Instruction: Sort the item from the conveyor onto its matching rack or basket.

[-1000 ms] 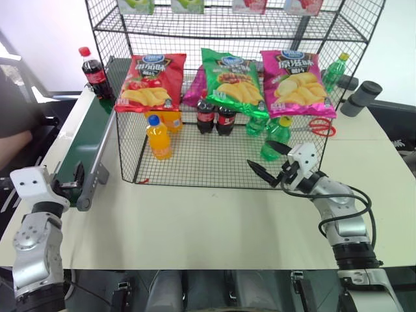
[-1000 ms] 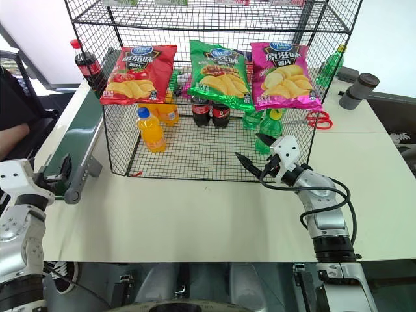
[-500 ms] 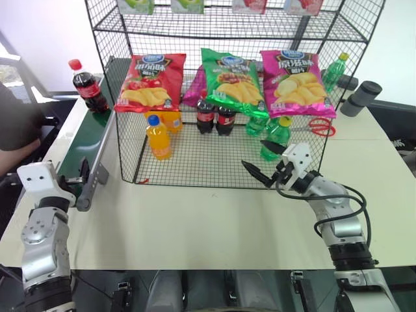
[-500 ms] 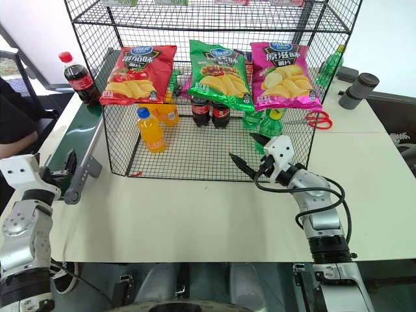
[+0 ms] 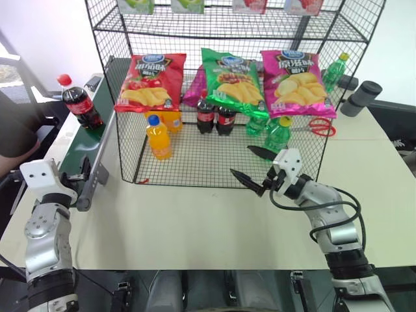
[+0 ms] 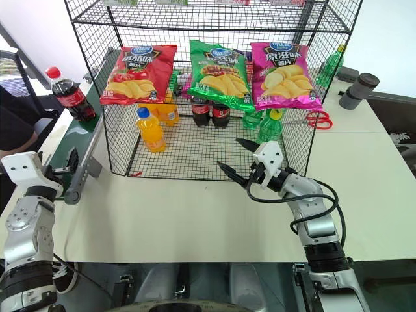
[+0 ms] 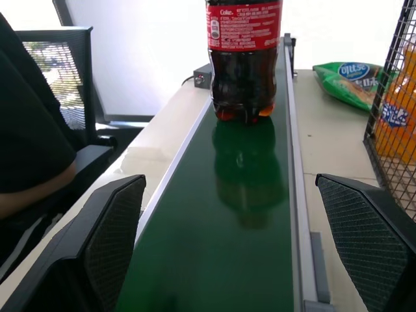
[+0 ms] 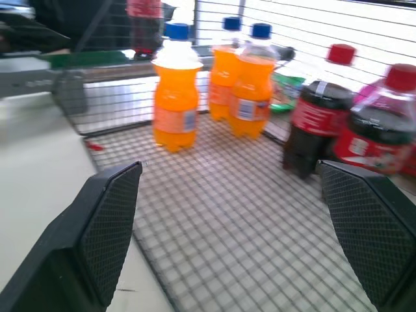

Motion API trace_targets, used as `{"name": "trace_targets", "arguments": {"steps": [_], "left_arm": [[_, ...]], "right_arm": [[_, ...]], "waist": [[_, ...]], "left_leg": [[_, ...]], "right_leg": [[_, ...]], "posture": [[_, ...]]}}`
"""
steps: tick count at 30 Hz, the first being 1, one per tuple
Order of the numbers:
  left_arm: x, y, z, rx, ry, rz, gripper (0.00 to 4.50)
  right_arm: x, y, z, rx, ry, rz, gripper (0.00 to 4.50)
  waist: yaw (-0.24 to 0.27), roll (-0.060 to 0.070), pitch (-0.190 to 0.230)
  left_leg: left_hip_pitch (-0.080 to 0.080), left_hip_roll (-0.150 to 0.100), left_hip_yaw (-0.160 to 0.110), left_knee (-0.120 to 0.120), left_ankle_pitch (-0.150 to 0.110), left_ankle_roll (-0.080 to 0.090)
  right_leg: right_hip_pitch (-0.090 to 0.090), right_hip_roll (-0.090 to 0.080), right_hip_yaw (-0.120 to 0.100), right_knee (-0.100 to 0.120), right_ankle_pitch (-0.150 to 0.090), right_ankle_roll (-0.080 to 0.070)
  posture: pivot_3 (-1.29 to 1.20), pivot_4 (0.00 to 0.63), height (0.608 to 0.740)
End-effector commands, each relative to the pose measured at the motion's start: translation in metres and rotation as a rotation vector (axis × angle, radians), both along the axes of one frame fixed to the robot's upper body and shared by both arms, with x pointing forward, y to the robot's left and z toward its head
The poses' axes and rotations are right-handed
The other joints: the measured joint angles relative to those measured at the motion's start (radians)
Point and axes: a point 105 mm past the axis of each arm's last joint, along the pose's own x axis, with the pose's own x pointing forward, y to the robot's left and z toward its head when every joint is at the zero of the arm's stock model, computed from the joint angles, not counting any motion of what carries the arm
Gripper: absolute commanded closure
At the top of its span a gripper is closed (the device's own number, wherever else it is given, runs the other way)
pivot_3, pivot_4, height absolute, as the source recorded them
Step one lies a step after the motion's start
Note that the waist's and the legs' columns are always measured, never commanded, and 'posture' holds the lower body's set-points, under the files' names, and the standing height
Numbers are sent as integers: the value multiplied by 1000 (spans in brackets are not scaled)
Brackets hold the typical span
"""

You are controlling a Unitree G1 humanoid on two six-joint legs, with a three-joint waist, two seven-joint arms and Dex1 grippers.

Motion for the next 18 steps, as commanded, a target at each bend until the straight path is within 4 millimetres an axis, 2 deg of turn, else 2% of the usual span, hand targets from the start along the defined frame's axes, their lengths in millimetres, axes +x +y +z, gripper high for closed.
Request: {"name": "trace_targets", "arguments": {"steps": [1, 11, 18], "left_arm": [[-2, 5, 13, 36, -45, 15, 0], [-1, 5, 13, 22, -60, 13, 0], [-1, 6, 13, 21, -67, 17, 0]], "right_arm": [[-5, 4, 11, 11, -41, 23, 38], [-12, 11, 11, 12, -34, 75, 38], [-21, 16, -1, 7, -10, 112, 38]], "waist": [[0, 0, 0], [0, 0, 0], [0, 0, 0]], "left_leg": [[0, 0, 0, 0, 0, 0], [0, 0, 0, 0, 0, 0], [0, 0, 0, 0, 0, 0]], "right_leg": [[0, 0, 0, 0, 0, 0], [0, 0, 0, 0, 0, 0], [0, 0, 0, 0, 0, 0]], "posture": [[0, 150, 740], [0, 150, 740], [0, 150, 740]]}}
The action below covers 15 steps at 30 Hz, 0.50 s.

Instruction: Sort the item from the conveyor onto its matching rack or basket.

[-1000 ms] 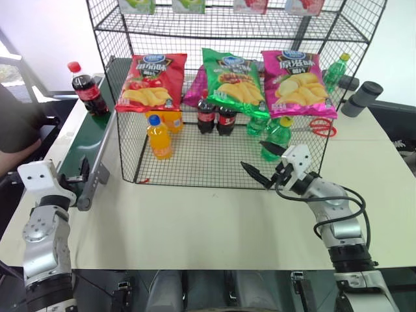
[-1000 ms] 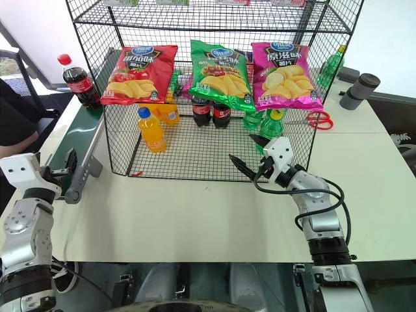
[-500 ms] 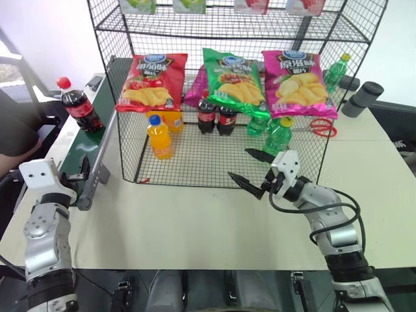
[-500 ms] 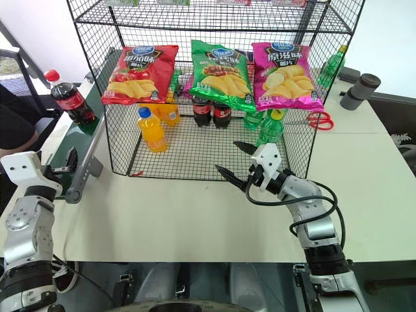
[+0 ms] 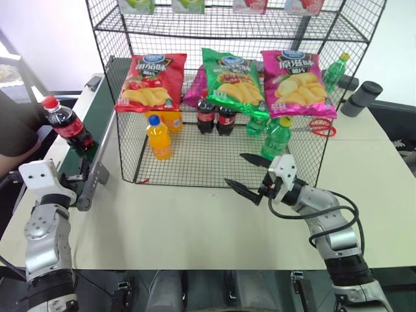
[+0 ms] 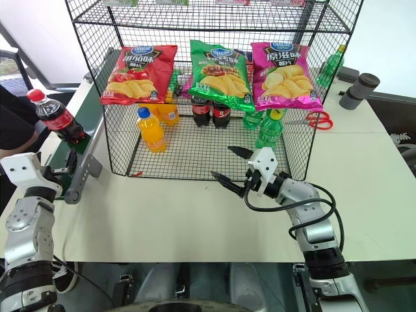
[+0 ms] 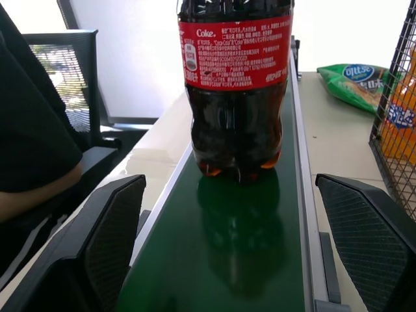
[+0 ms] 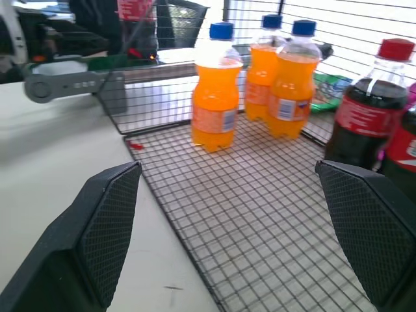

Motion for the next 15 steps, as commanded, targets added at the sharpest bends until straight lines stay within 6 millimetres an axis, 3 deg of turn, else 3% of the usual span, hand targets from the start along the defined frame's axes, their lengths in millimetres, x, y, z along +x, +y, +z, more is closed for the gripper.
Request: {"name": "trace_targets", "arguments": {"steps": [1, 14, 15], "left_arm": [[-1, 3, 15, 22, -60, 10, 0], [-3, 3, 17, 13, -76, 26, 0], [-3, 4, 17, 18, -75, 29, 260]], "right_arm": [[-6, 6, 6, 15, -37, 30, 38], [-7, 9, 5, 2, -42, 35, 38], [-7, 10, 5, -4, -47, 36, 11]], "waist": [[0, 0, 0], [0, 0, 0], [0, 0, 0]], "left_leg": [[0, 0, 0, 0, 0, 0], [0, 0, 0, 0, 0, 0], [0, 0, 0, 0, 0, 0]], "right_leg": [[0, 0, 0, 0, 0, 0], [0, 0, 0, 0, 0, 0], [0, 0, 0, 0, 0, 0]], "posture": [[0, 150, 740], [0, 150, 740], [0, 150, 740]]}}
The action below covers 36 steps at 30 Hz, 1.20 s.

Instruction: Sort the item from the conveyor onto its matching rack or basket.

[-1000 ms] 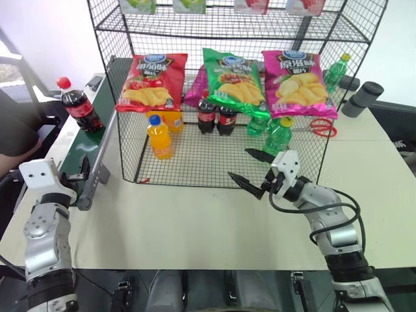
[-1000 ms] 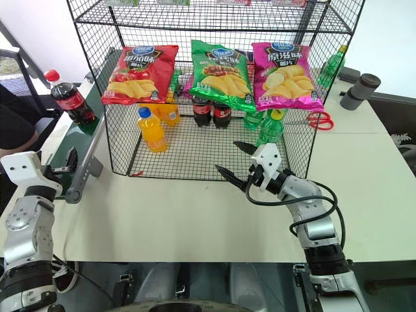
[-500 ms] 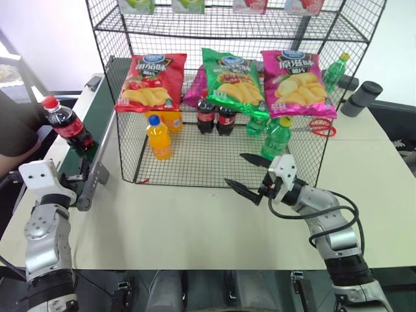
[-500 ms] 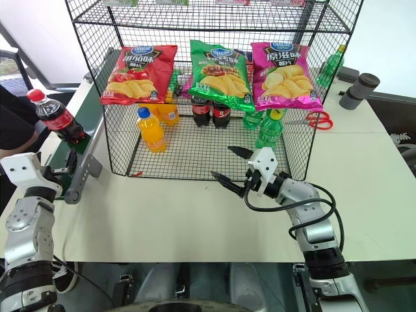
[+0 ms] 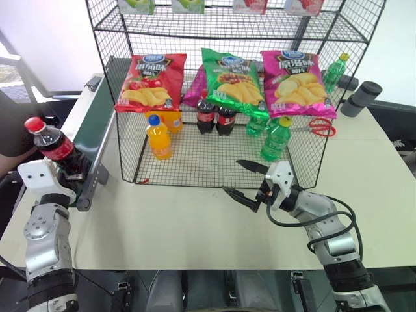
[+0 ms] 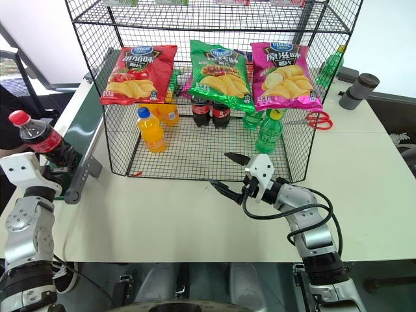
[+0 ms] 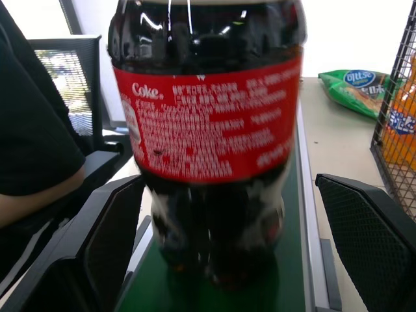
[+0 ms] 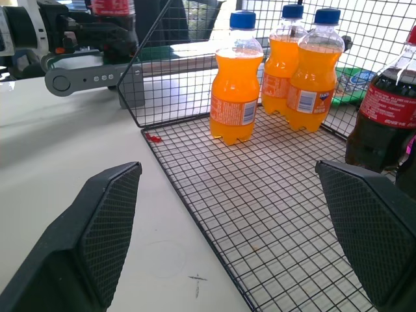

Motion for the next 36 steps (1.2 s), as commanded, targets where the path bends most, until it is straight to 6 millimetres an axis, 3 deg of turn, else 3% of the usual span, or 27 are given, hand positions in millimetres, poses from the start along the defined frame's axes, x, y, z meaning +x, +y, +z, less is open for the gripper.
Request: {"name": "trace_targets", "arguments": {"steps": [1, 4, 10, 12, 16, 20, 24, 29, 36], "left_arm": [[-3, 3, 15, 24, -60, 20, 534], [-4, 3, 15, 24, -57, 18, 1655], [-11, 4, 27, 38, -92, -11, 1732], [-13, 1, 47, 40, -147, -65, 1732], [-18, -31, 88, 55, -202, -330, 1732], [-34, -77, 98, -42, -132, -679, 1732], [-47, -132, 82, -73, 31, -975, 1732], [-48, -191, 53, -36, 170, -1240, 1732], [-26, -242, 40, 71, 148, -1428, 1732]], "right_arm": [[-2, 6, 11, -2, -62, 17, 0], [-2, 6, 12, 0, -64, 16, 0], [-2, 7, 13, 0, -64, 16, 0], [-2, 7, 14, 0, -64, 19, 0], [-2, 9, 19, 12, -65, 35, 0], [-3, 13, 24, 44, -35, 70, 0], [-9, 18, 37, 139, 55, 133, 0], [-21, 29, 49, 186, 113, 217, 0], [-22, 33, 50, 186, 113, 196, 0]], "waist": [[0, 0, 0], [3, 0, 0], [1, 0, 0], [1, -1, 0], [1, -6, 0], [-4, -4, 0], [-6, -2, 1], [0, -1, 1], [0, -1, 1]], "left_leg": [[0, 0, 0, 0, 0, 0], [0, 0, 0, 0, 0, 0], [0, 0, 0, 0, 0, 0], [0, 0, 0, 0, 0, 0], [-2, 0, -2, 0, 0, 0], [-2, 0, -1, -1, 0, -1], [-2, 0, -1, -3, 0, -1], [-2, 0, -2, -3, 0, -1], [-2, -1, -1, -2, 0, 0]], "right_leg": [[0, 0, 0, 0, 0, 0], [0, 0, 0, 0, 0, 0], [0, 0, 0, 0, 0, 0], [0, 0, 0, 0, 0, 0], [-1, 0, -1, 0, 0, 0], [-1, -2, -1, -3, 0, -1], [-1, -3, -1, -5, 0, -1], [-1, -2, -1, -4, -2, -4], [-1, -1, -1, -5, 0, -1]], "posture": [[0, 150, 740], [0, 150, 740], [0, 150, 740], [0, 150, 740], [0, 150, 740], [0, 150, 740], [0, 150, 740], [0, 150, 740], [0, 150, 740]]}}
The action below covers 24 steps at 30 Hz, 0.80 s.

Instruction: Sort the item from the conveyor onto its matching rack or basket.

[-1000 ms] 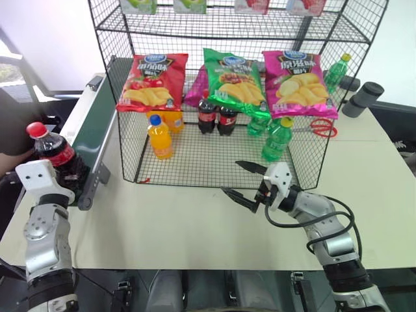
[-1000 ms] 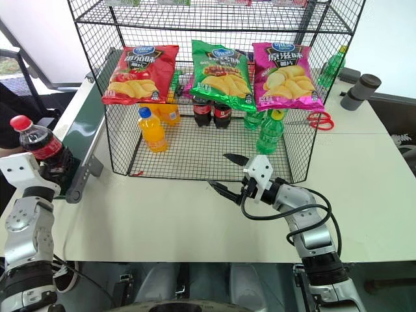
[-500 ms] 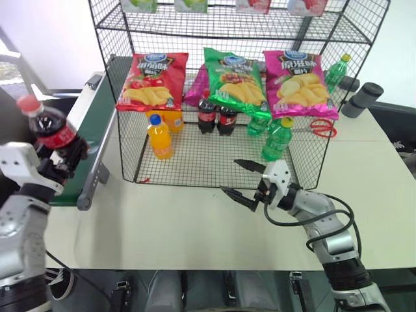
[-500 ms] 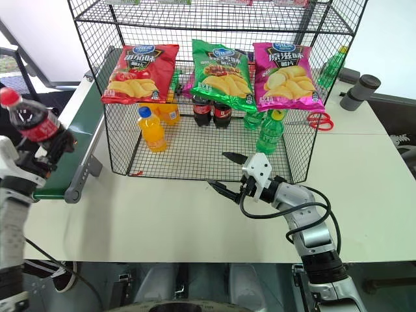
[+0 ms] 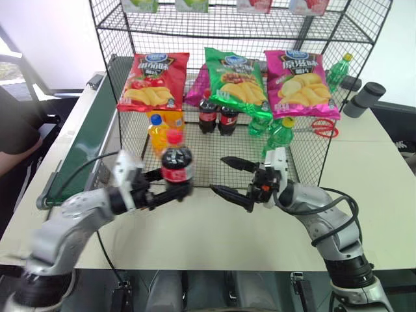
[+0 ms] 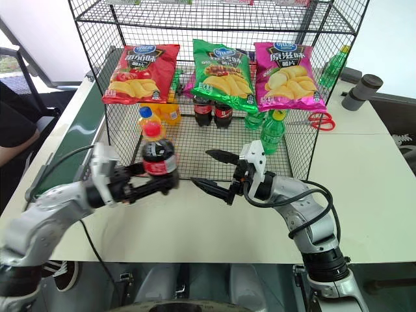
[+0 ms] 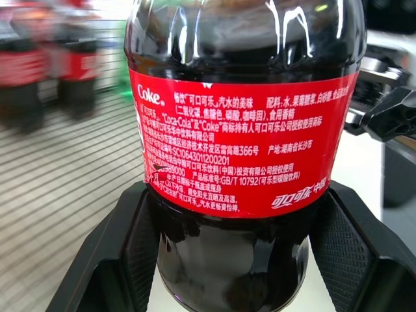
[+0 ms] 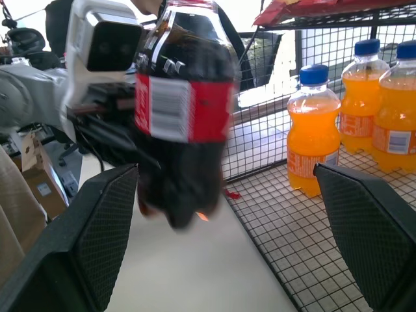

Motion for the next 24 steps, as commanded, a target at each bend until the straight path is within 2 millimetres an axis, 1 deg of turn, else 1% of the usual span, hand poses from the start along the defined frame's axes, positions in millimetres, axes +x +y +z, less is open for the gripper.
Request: {"name": "trace_targets", "arguments": {"steps": [1, 4, 6, 10, 15, 20, 21, 22, 24], "left_arm": [[7, -21, 13, -2, -109, -91, 1732], [7, -35, 8, 35, -136, -175, 1732], [8, -39, 5, 48, -143, -201, 1732], [4, -51, 7, 45, -167, -268, 1732], [6, -53, 4, 82, -198, -289, 1732], [7, -55, 9, 80, -233, -286, 1732], [7, -55, 10, 80, -237, -285, 1732], [7, -55, 10, 78, -239, -282, 1732], [7, -55, 11, 75, -242, -277, 1732]], "right_arm": [[-1, 2, 13, 29, -52, -15, 0], [1, 0, 15, 42, -48, -39, 0], [1, 0, 16, 49, -43, -47, 0], [1, 0, 13, 37, -34, -59, 0], [-2, -1, 12, 53, 1, -42, 0], [-5, 1, 11, 64, 35, -7, 0], [-6, 2, 12, 68, 42, -1, 533], [-7, 2, 11, 67, 48, 7, 788], [-8, 2, 11, 61, 49, 15, 1531]], "waist": [[-1, 1, 0], [-1, 1, 0], [0, 1, 0], [1, 1, 0], [2, 1, 0], [1, 1, 0], [2, 1, 0], [1, 1, 0], [1, 1, 0]], "left_leg": [[0, 0, 0, 0, 0, 0], [0, 1, 0, 0, 0, 0], [0, 1, 0, 0, 0, 0], [0, 2, 0, 1, 0, 1], [0, 2, 0, 2, 0, 1], [0, 2, 0, 2, 0, 1], [0, 2, 0, 2, 0, 1], [0, 2, 0, 2, 0, 1], [0, 2, 0, 2, 0, 1]], "right_leg": [[0, 1, 0, 0, 0, 0], [-1, 4, 0, 0, 0, 0], [-1, 6, 1, 0, 0, 1], [-1, 7, 1, 1, 0, 1], [0, 8, 1, 1, 0, 1], [0, 9, 2, 1, 0, 1], [0, 9, 2, 1, 0, 1], [0, 9, 2, 1, 0, 1], [0, 9, 2, 1, 0, 1]], "posture": [[0, 150, 740], [0, 150, 740], [0, 150, 740], [0, 150, 740], [0, 150, 740], [0, 150, 740], [0, 150, 740], [0, 150, 740], [0, 150, 740]]}}
